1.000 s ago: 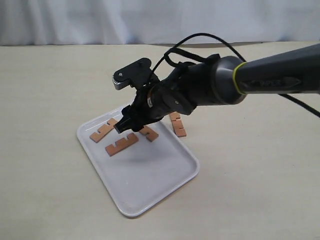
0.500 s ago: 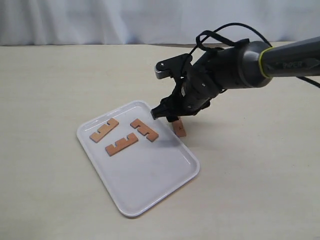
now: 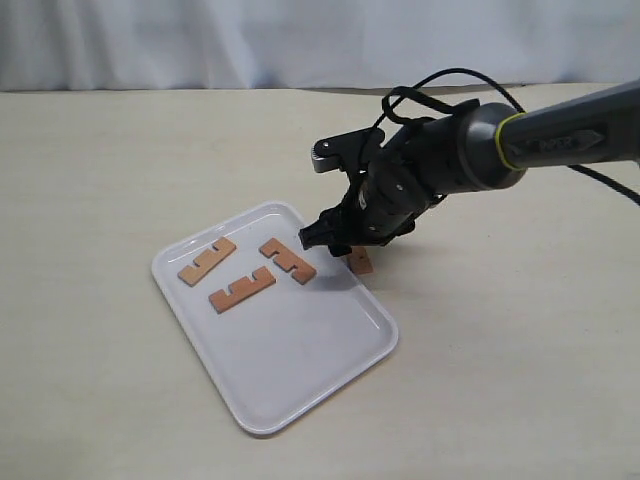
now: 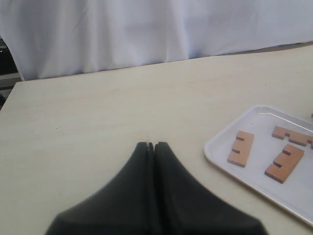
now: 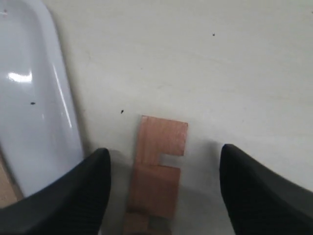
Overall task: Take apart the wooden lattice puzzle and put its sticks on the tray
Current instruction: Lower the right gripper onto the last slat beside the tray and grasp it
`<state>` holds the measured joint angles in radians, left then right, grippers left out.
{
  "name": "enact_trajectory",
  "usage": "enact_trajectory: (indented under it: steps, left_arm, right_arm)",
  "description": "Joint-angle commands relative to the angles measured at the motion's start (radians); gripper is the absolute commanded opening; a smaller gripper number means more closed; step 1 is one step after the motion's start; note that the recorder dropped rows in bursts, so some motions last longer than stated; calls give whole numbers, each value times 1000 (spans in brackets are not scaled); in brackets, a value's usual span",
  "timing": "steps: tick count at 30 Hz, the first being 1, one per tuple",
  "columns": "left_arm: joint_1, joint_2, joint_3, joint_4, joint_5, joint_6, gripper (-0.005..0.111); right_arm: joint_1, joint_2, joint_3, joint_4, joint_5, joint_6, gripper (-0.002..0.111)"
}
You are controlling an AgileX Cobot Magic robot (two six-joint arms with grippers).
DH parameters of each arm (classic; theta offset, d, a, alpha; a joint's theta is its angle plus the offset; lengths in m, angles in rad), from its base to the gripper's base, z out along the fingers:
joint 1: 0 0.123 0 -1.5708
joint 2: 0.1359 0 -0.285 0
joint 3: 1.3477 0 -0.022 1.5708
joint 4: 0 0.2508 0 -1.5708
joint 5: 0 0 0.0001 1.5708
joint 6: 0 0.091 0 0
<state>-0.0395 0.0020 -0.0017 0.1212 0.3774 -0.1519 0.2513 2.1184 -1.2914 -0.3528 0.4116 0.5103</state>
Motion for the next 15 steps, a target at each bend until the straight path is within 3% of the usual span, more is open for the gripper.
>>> enact_trajectory:
  steps: [1, 7, 15]
  left_arm:
    - [-8, -2, 2, 0, -17, 0, 0]
    - [-8, -2, 2, 0, -17, 0, 0]
    - [-8, -2, 2, 0, -17, 0, 0]
  right_arm:
    - [-7, 6, 1, -4, -18, 7, 53]
    - [-7, 6, 1, -9, -18, 7, 6]
    - [-4, -86, 1, -82, -3, 7, 5]
